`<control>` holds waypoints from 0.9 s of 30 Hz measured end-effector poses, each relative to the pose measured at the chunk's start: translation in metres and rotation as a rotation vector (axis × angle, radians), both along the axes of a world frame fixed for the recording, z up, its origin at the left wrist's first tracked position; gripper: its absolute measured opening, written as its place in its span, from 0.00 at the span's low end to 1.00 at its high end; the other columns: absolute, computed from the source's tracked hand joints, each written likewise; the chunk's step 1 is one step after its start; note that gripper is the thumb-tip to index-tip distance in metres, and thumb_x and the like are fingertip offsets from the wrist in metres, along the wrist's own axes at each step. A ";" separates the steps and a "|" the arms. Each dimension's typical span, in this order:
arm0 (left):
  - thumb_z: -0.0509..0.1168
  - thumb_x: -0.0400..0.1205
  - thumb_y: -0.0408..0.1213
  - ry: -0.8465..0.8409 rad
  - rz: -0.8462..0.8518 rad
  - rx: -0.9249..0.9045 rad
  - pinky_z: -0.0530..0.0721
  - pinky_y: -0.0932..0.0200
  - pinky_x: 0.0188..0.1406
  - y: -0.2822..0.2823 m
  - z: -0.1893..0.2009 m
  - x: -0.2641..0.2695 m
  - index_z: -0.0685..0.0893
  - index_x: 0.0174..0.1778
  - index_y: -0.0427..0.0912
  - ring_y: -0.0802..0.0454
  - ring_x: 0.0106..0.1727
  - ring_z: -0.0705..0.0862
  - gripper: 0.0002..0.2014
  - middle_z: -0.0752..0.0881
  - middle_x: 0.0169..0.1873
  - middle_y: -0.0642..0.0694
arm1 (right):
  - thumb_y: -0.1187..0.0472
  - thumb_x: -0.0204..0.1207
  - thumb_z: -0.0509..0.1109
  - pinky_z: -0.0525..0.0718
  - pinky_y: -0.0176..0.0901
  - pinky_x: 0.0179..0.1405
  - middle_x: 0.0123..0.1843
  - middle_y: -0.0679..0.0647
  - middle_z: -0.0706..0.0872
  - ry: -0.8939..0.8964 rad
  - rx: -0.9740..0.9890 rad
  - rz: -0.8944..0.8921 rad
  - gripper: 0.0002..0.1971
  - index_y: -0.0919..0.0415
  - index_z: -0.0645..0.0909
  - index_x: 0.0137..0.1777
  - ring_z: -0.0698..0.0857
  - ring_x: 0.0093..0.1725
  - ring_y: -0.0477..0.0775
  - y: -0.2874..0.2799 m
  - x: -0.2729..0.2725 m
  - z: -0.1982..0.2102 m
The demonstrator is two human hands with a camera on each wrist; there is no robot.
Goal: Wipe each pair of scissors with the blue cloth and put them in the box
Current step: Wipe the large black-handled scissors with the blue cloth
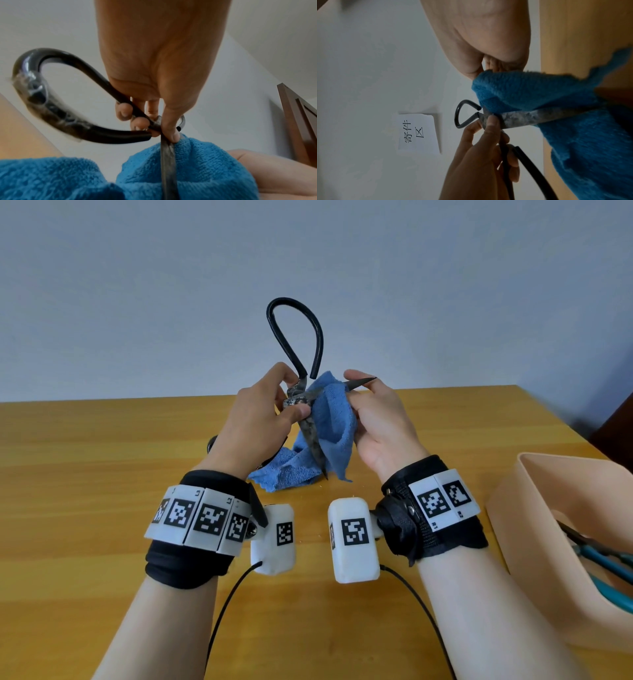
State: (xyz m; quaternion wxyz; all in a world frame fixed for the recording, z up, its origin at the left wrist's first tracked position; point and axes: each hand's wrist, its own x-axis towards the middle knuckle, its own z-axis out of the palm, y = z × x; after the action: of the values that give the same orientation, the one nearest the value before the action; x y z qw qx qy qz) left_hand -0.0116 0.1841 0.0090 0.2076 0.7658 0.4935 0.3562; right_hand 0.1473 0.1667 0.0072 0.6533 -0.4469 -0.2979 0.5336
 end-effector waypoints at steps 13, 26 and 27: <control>0.70 0.84 0.43 -0.004 -0.012 -0.006 0.75 0.57 0.35 -0.001 0.002 -0.002 0.74 0.56 0.54 0.51 0.35 0.79 0.11 0.84 0.42 0.45 | 0.78 0.80 0.62 0.85 0.39 0.27 0.46 0.59 0.88 0.032 0.035 -0.020 0.18 0.60 0.78 0.65 0.87 0.34 0.53 -0.003 0.001 0.003; 0.70 0.84 0.44 -0.045 -0.017 -0.018 0.78 0.53 0.37 -0.002 0.003 -0.003 0.74 0.56 0.54 0.52 0.34 0.77 0.11 0.80 0.39 0.50 | 0.78 0.80 0.63 0.81 0.38 0.25 0.44 0.58 0.89 0.066 0.045 -0.088 0.16 0.60 0.77 0.61 0.84 0.33 0.52 -0.003 0.003 0.004; 0.71 0.84 0.44 -0.050 -0.017 -0.019 0.78 0.52 0.38 -0.002 0.004 -0.004 0.74 0.56 0.54 0.51 0.35 0.77 0.11 0.80 0.38 0.51 | 0.77 0.80 0.63 0.81 0.37 0.25 0.42 0.56 0.88 0.070 0.035 -0.102 0.16 0.59 0.77 0.62 0.83 0.31 0.51 -0.003 0.003 0.004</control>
State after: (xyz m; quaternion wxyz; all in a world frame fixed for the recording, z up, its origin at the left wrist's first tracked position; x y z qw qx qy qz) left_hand -0.0153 0.1821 0.0125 0.2301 0.7588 0.4849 0.3690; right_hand 0.1501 0.1637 0.0114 0.6972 -0.4313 -0.2610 0.5096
